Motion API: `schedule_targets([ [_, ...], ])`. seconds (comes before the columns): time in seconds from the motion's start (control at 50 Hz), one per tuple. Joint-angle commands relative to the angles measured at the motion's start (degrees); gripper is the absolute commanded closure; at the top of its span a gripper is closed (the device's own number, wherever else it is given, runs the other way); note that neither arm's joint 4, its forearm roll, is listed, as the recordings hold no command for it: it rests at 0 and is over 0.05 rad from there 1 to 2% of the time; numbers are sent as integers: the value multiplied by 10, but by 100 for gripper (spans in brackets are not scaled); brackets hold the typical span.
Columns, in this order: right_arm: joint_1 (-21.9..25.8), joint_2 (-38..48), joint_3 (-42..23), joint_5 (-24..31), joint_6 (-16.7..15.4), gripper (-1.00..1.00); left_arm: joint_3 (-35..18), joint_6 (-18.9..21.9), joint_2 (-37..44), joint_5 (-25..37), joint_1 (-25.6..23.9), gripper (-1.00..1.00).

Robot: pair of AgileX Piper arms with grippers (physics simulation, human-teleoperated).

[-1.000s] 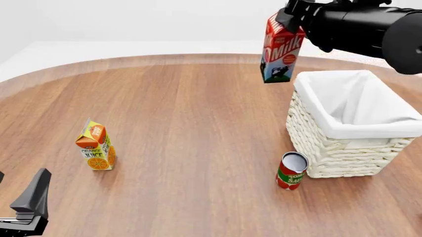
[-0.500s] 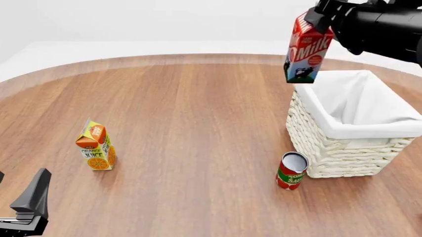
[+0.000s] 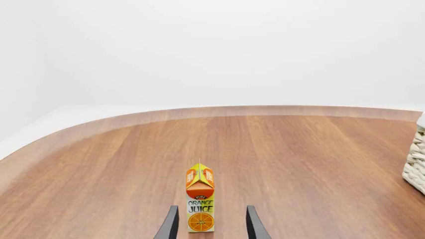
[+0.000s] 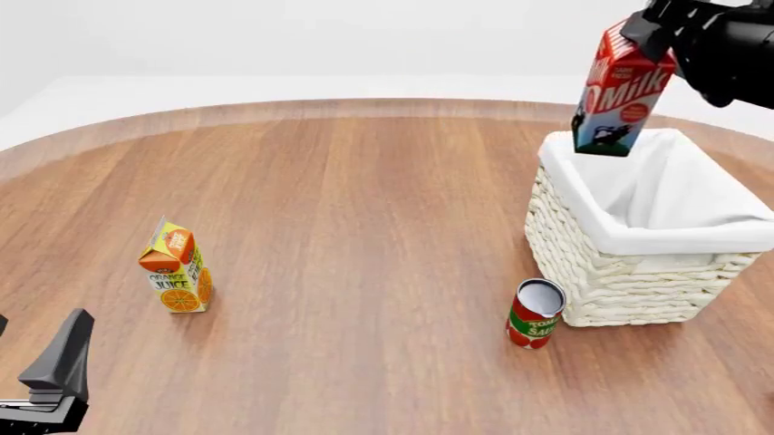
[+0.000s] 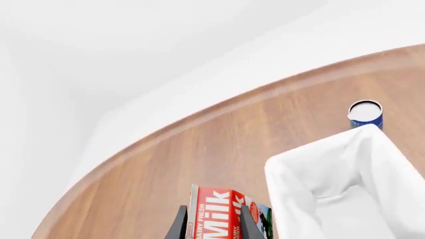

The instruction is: Pick the milk and place it in the basket.

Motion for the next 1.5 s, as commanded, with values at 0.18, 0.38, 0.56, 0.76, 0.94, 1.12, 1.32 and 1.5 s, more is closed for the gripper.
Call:
schedule_targets([
  [0.18, -64, -39, 7, 2, 0, 100, 0, 0, 0, 0, 0, -100],
  [0.38, -92, -47, 9, 8, -5, 100, 0, 0, 0, 0, 0, -100],
  [0.56, -109, -38, 10, 2, -6, 100, 0, 0, 0, 0, 0, -100],
  [0.76, -122, -11, -3, -6, -14, 100, 0, 0, 0, 0, 0, -100],
  [0.94, -131, 11, 5, -25, -14, 100, 0, 0, 0, 0, 0, -100],
  [1.12, -140, 23, 3, -32, -15, 100, 0, 0, 0, 0, 0, -100],
  [1.32, -149, 31, 8, -41, -19, 100, 0, 0, 0, 0, 0, -100],
  [1.5, -154, 40, 24, -56, -22, 100, 0, 0, 0, 0, 0, -100],
])
